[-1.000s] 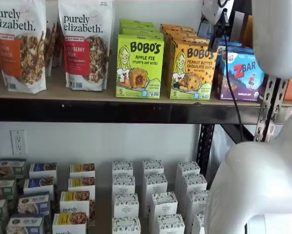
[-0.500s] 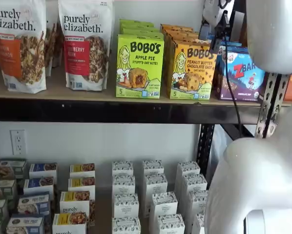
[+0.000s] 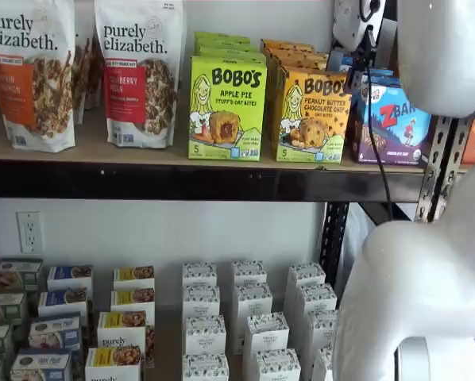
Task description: Pick up the orange box on the top shelf, the fifth box from the left
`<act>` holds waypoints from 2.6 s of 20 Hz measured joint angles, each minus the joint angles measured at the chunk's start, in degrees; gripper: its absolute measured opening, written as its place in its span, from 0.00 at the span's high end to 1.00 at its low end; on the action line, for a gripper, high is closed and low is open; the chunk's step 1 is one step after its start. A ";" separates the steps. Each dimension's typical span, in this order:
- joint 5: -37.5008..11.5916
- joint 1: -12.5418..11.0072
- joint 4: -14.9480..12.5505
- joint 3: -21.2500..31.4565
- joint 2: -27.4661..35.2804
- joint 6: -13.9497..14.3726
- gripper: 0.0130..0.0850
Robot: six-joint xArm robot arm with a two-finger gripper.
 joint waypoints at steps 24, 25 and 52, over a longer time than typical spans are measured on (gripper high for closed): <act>-0.37 3.46 -4.29 -1.14 2.74 2.46 0.00; -0.32 3.48 -4.36 -1.16 2.78 2.47 0.00; -1.82 3.57 -5.42 1.70 1.77 2.38 0.28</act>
